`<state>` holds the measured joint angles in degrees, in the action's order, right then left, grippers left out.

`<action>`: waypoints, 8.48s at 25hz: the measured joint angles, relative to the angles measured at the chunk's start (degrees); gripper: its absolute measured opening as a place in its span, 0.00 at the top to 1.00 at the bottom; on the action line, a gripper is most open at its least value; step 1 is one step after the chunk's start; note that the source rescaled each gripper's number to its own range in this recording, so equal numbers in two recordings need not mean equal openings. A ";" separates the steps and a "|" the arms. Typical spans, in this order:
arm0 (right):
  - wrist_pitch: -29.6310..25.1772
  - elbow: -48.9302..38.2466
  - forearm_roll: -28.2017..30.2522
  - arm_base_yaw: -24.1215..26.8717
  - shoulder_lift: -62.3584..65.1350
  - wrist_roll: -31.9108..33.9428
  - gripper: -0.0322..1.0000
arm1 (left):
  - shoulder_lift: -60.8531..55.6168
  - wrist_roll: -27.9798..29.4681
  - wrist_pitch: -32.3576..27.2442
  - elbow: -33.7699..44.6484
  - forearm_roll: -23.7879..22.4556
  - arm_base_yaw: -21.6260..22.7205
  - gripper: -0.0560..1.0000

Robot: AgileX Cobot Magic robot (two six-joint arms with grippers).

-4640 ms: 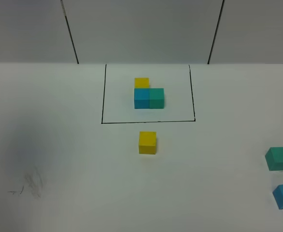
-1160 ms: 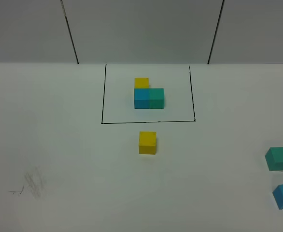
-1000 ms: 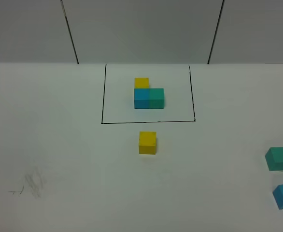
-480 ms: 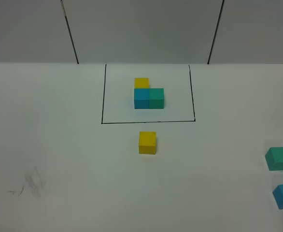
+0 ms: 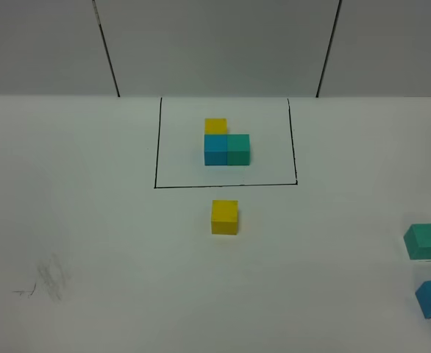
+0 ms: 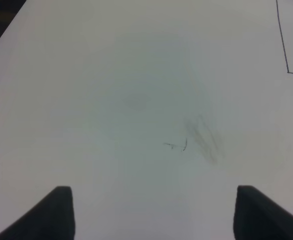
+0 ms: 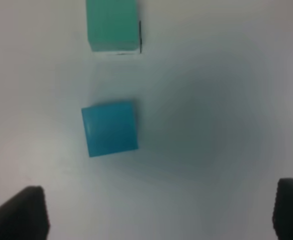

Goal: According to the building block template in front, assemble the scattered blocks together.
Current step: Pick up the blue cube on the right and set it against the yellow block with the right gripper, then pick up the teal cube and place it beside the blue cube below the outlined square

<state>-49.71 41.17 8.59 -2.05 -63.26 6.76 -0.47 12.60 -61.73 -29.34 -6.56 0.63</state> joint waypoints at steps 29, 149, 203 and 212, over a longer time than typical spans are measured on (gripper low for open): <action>23.73 -5.94 -3.17 0.00 -28.21 0.10 0.13 | 0.00 0.05 0.00 0.00 0.00 0.00 0.47; -1.63 52.62 6.90 -43.55 -64.67 49.50 0.68 | 0.00 -0.07 0.10 0.00 0.00 0.00 0.47; -19.28 59.99 14.48 -38.27 -48.82 37.03 0.20 | 0.00 0.12 0.10 0.00 0.00 0.00 0.47; -19.70 43.23 17.69 -29.77 -35.01 36.79 0.20 | 0.00 0.12 0.10 0.00 0.00 0.00 0.47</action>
<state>-69.42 84.39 26.28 -31.82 -98.27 43.54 -0.47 12.72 -61.63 -29.34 -6.56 0.63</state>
